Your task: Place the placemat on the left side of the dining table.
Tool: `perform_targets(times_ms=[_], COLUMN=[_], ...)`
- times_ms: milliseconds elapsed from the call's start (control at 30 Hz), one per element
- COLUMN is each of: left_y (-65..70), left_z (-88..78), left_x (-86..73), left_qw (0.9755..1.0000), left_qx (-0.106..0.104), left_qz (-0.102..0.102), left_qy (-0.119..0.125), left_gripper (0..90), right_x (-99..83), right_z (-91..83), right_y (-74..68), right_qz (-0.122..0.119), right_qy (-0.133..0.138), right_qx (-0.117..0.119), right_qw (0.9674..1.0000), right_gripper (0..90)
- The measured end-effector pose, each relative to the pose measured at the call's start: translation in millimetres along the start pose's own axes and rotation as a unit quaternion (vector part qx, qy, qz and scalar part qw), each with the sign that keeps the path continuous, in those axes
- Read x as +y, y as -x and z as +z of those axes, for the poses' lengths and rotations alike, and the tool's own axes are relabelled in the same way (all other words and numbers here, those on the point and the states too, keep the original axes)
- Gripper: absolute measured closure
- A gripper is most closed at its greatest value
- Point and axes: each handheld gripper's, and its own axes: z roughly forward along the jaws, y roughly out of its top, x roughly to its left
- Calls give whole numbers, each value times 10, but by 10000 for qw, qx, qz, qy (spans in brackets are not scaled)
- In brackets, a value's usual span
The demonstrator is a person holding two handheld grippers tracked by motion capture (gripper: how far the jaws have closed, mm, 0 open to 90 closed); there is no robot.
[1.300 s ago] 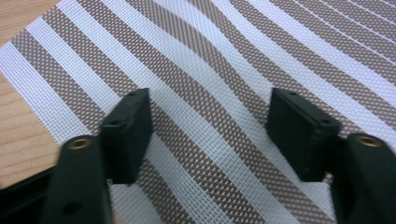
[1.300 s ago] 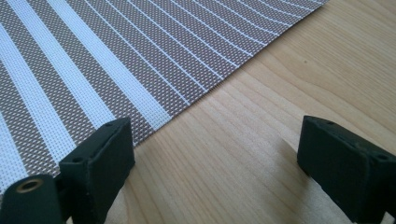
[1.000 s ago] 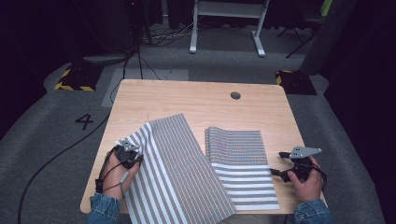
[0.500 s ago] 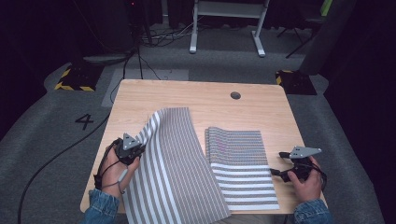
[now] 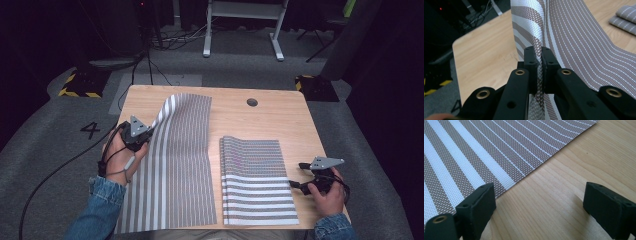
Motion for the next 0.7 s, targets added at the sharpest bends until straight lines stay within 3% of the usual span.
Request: perform_targets(times_ms=[167,200,267,333,367,433,500,633,700], left_y=[-178,-229,-341,-437,-471,-470,-411,-202,-35], left_z=[195,244,351,396,399,373,342,284,256], left_x=[104,113,115,99,84,40,-19,-164,-262], left_qw=[9996,9989,9951,9942,9944,9952,9962,9980,9961], left_qx=[67,17,70,143,246,385,336,74,-364], left_qz=[231,388,628,438,320,140,-23,-330,-681], left_qy=[113,259,756,967,981,887,803,532,431], left_gripper=[841,811,660,464,418,373,353,331,330], right_x=[0,0,0,0,0,0,1,0,1], right_z=[0,0,0,0,1,1,1,1,2], right_y=[0,0,0,0,0,0,-1,-1,-2], right_qz=[4,6,7,7,11,11,6,5,10], right_qy=[0,-1,-2,-1,-5,-5,-4,-2,-4], right_qx=[-5,-4,-5,-4,4,5,1,-1,3], right_qw=[10000,10000,10000,10000,10000,10000,10000,10000,10000], right_gripper=[112,111,111,111,111,111,111,111,111])
